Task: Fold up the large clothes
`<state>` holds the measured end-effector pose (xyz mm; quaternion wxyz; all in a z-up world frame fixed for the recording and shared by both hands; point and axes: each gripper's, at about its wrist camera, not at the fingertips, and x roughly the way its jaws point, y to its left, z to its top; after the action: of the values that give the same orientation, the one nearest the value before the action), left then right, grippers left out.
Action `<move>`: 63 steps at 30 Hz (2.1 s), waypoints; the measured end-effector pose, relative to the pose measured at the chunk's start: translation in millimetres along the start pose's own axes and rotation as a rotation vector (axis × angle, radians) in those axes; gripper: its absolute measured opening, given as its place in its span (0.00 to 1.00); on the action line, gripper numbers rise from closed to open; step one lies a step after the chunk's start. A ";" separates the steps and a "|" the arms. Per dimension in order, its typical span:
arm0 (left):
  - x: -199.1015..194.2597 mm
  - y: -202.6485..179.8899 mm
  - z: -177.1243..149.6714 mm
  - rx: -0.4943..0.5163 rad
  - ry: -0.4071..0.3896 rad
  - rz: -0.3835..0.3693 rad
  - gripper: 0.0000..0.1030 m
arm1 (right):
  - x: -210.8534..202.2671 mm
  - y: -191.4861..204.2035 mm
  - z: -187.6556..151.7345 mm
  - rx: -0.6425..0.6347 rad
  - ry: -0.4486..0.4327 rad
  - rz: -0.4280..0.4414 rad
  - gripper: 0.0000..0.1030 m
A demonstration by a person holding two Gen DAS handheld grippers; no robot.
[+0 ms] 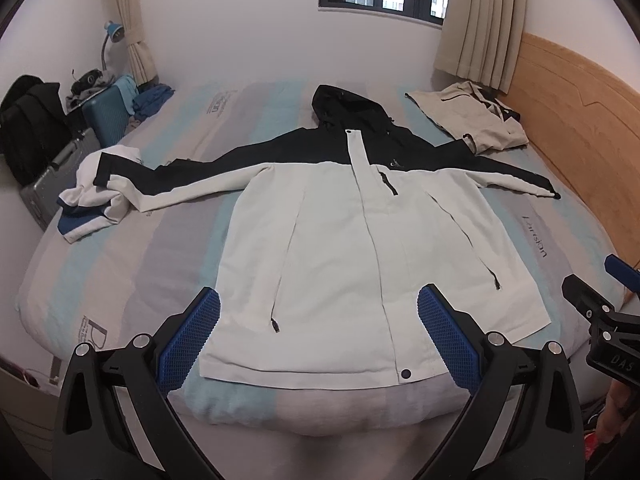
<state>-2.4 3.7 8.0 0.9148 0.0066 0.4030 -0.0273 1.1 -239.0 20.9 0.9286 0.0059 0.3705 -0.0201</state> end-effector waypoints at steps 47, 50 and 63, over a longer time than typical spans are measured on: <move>200.5 45.7 162.6 -0.031 0.020 -0.014 0.94 | 213.3 -8.3 178.4 0.013 -0.009 -0.050 0.93; 248.2 76.3 187.9 -0.049 0.048 -0.017 0.94 | 256.6 8.0 203.2 0.035 0.010 -0.068 0.93; 368.8 166.6 244.5 -0.084 0.091 0.013 0.94 | 354.9 51.4 272.3 0.035 0.090 -0.087 0.93</move>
<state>435.5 145.2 -100.7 0.8951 -0.0279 0.4450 -0.0043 447.7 -206.5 -26.1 0.9089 0.0070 0.4115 -0.0668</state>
